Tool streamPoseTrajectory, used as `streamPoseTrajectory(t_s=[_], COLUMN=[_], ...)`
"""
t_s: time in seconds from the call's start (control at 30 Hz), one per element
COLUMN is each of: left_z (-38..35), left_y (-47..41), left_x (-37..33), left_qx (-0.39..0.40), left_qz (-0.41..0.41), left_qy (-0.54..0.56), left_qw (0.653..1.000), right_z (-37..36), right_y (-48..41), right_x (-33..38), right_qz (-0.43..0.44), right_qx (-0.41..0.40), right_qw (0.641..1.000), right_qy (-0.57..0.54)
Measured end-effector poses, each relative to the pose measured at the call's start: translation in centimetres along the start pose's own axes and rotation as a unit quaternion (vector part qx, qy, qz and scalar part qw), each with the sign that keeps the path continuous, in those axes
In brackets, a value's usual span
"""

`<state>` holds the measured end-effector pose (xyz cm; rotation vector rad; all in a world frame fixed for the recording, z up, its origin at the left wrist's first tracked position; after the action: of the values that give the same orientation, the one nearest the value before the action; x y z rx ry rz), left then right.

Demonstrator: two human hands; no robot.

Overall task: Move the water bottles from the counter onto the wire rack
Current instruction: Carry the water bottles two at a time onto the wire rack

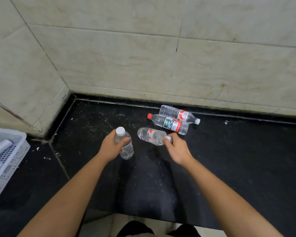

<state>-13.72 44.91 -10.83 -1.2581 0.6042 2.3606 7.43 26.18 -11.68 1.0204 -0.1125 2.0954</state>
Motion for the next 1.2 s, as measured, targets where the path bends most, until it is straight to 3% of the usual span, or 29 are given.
streamPoseTrajectory(t_s=[0.07,0.17,0.33,0.43,0.57,0.63,0.83,0.93,1.07,1.2], left_z=[0.3,0.6,0.9,0.0,-1.5,-2.4,-2.5,-3.2,-3.6,-4.5], left_y=[-0.2,-0.7,-0.5,0.2,0.7,0.6,-0.8,-1.7,-3.6,-5.0], left_x=[0.2,0.3,1.0,1.0,1.1,2.4,4.5,5.2,3.5,0.6], left_qx=[0.006,0.013,0.006,-0.004,0.000,0.040,0.101,0.132,0.106,0.092], left_qz=[0.008,0.015,0.032,0.046,0.091,0.102,0.009,0.029,0.041,0.058], left_qy=[0.006,0.012,-0.015,-0.105,-0.168,-0.145,-0.063,-0.003,0.060,0.116], left_qw=[1.000,1.000,0.999,0.993,0.982,0.983,0.993,0.991,0.992,0.987], right_z=[2.3,3.3,1.2,1.4,0.0,-0.3,-1.4,-2.0,-1.5,1.5], right_y=[-1.2,-2.1,-0.3,0.3,0.4,0.9,0.6,-0.3,-1.1,0.0], right_x=[2.6,5.2,4.7,2.0,0.2,0.2,0.3,0.7,-1.0,-3.9], right_qz=[0.029,0.062,0.094,0.044,-0.037,-0.038,-0.049,-0.061,-0.117,-0.137], right_qx=[-0.038,-0.034,-0.049,-0.127,-0.128,-0.149,-0.146,-0.148,-0.149,-0.186], right_qw=[0.998,0.995,0.992,0.990,0.987,0.981,0.978,0.979,0.969,0.937], right_qy=[0.027,0.072,0.073,0.040,-0.094,-0.121,-0.140,-0.126,-0.159,-0.264])
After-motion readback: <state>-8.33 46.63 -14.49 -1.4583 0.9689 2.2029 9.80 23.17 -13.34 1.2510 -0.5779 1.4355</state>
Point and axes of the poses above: each hand's wrist, its own y-axis away from the middle knuckle, its own z-axis out of the back of the hand, x = y × z, the point moved 9 cm from there along -y, towards the middle knuckle, and after that the axes turned 4 degrees about -x, right-handed, at the moved point
